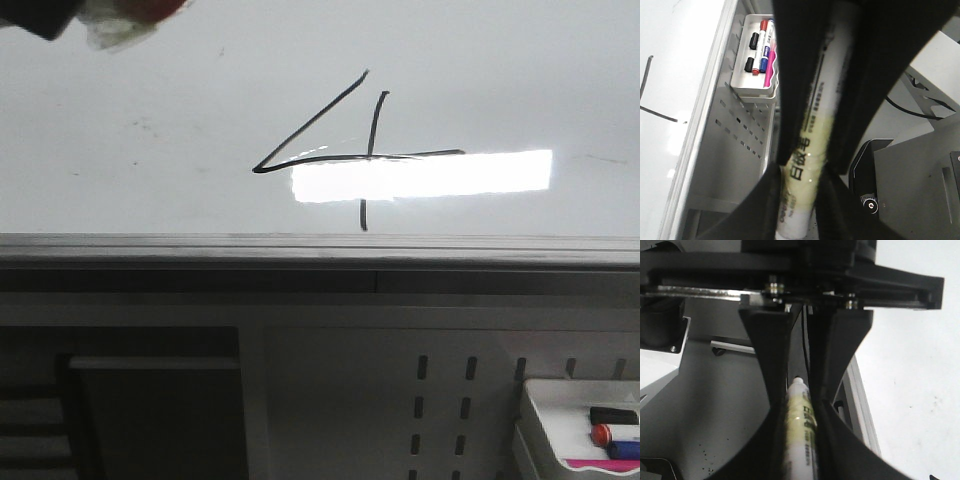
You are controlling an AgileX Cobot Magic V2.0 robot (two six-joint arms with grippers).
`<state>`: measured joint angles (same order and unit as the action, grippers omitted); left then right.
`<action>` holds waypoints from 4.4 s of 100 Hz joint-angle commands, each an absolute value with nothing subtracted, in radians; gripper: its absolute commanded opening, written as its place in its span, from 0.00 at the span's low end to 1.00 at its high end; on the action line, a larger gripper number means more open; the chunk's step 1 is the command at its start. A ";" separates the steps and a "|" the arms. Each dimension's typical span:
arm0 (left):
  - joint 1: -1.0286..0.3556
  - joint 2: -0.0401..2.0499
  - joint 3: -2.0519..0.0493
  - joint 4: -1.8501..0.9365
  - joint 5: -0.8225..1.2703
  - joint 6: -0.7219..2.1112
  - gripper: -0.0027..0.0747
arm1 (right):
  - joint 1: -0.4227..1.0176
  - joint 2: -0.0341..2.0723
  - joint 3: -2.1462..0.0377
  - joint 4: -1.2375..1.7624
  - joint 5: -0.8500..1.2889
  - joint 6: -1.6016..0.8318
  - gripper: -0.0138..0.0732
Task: Write number 4 on whiteboard
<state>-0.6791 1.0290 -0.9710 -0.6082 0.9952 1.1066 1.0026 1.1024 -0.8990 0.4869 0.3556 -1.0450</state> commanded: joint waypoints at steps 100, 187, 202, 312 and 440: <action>-0.676 1.022 -0.967 -0.598 0.930 1.057 0.01 | 1.003 1.037 -0.936 0.513 0.220 -1.051 0.54; -0.676 1.195 -0.879 -0.686 0.788 1.103 0.01 | 0.973 0.949 -0.936 0.520 0.172 -1.026 0.49; -0.676 1.195 -0.879 -0.761 0.704 1.103 0.01 | 0.915 0.917 -0.917 0.533 0.175 -0.983 0.16; -0.672 1.388 -0.843 -1.446 -0.255 1.074 0.01 | 0.720 0.642 -0.650 0.738 0.009 -0.983 0.09; -0.672 1.461 -0.873 -1.501 -0.305 1.074 0.07 | 0.720 0.642 -0.650 0.782 0.013 -0.983 0.09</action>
